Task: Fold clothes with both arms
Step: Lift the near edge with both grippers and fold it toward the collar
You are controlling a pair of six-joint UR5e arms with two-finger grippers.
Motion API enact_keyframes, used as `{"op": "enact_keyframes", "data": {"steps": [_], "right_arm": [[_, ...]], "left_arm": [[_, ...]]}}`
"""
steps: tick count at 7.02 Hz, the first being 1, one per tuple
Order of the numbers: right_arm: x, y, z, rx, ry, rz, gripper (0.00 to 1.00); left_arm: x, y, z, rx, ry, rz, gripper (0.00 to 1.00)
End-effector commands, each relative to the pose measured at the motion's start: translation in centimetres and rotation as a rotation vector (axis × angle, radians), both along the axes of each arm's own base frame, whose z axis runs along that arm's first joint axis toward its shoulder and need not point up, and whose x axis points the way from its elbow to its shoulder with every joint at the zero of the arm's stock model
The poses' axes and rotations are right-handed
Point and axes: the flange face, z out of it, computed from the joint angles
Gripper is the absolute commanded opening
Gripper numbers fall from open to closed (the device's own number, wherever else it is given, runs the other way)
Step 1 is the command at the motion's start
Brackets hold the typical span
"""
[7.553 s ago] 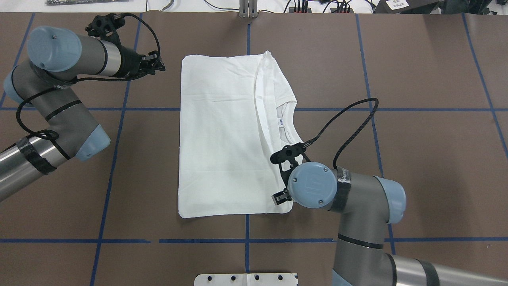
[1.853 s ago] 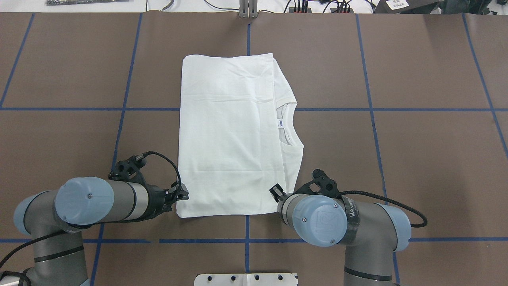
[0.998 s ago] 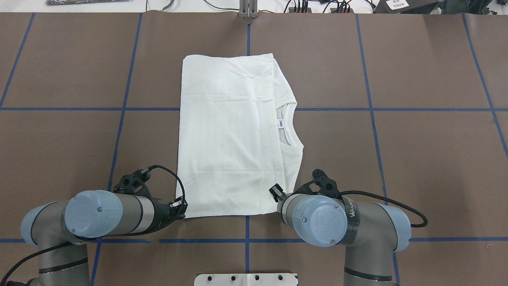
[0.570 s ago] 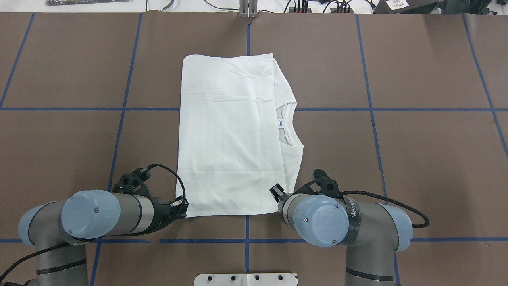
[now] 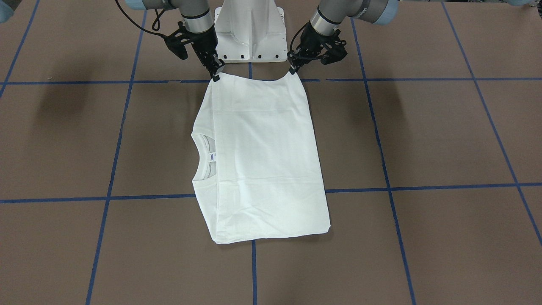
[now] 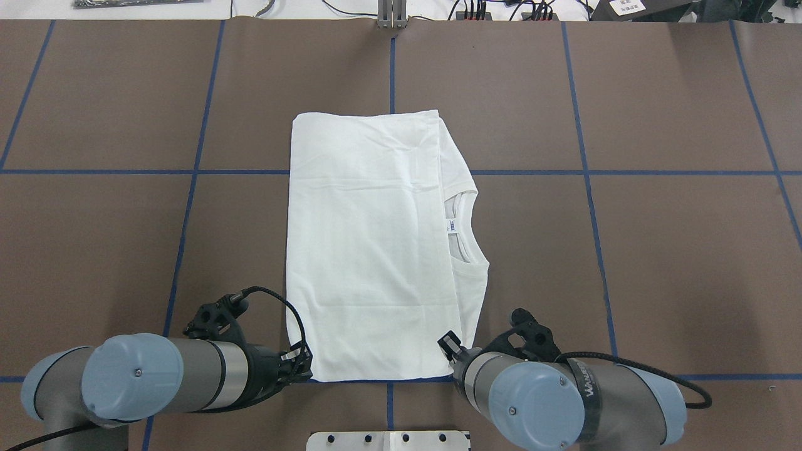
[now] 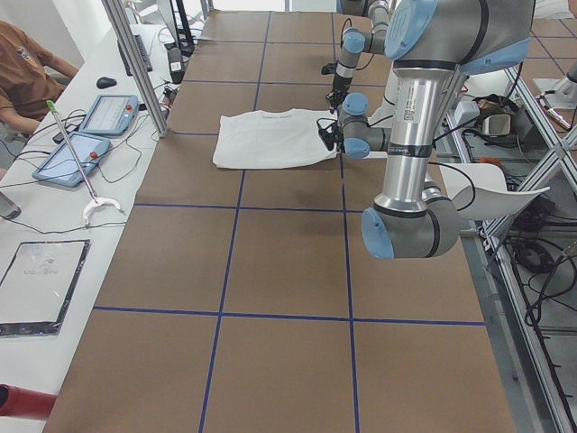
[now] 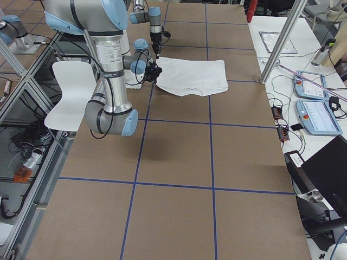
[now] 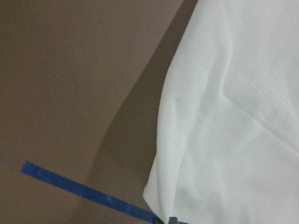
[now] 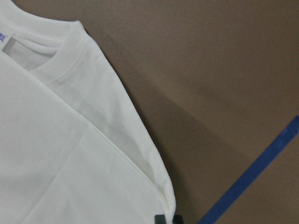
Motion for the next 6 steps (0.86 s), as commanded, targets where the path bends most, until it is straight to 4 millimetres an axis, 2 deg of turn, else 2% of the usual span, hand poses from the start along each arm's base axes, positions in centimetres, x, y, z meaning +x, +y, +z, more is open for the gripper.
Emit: {"op": "enact_keyframes", "data": {"steps": [1, 2, 3, 4, 5, 6], "right_arm": [[3.4, 2.6, 0.6, -0.002, -0.012, -0.024, 0.00], [4.7, 2.6, 0.2, -0.002, -0.027, -0.023, 0.00], [5.6, 1.3, -0.7, -0.001, -0.049, 0.003, 0.00], [6.0, -0.2, -1.4, 0.001, -0.062, 0.027, 0.00], [6.8, -3.9, -2.9, 0.012, -0.084, 0.074, 0.00], [7.8, -8.8, -3.9, 0.028, -0.081, 0.045, 0.00]], "left_arm": [[-0.5, 2.8, -1.9, -0.038, 0.044, 0.033, 0.00], [-1.3, 3.1, -3.0, -0.038, 0.057, 0.038, 0.00], [-2.3, 2.9, -4.2, -0.037, 0.055, 0.032, 0.00], [-2.9, 0.9, -4.1, -0.021, 0.027, -0.002, 0.00], [-4.3, -2.0, -4.4, 0.062, 0.024, -0.030, 0.00], [-5.5, -4.7, -4.8, 0.147, 0.019, -0.050, 0.00]]}}
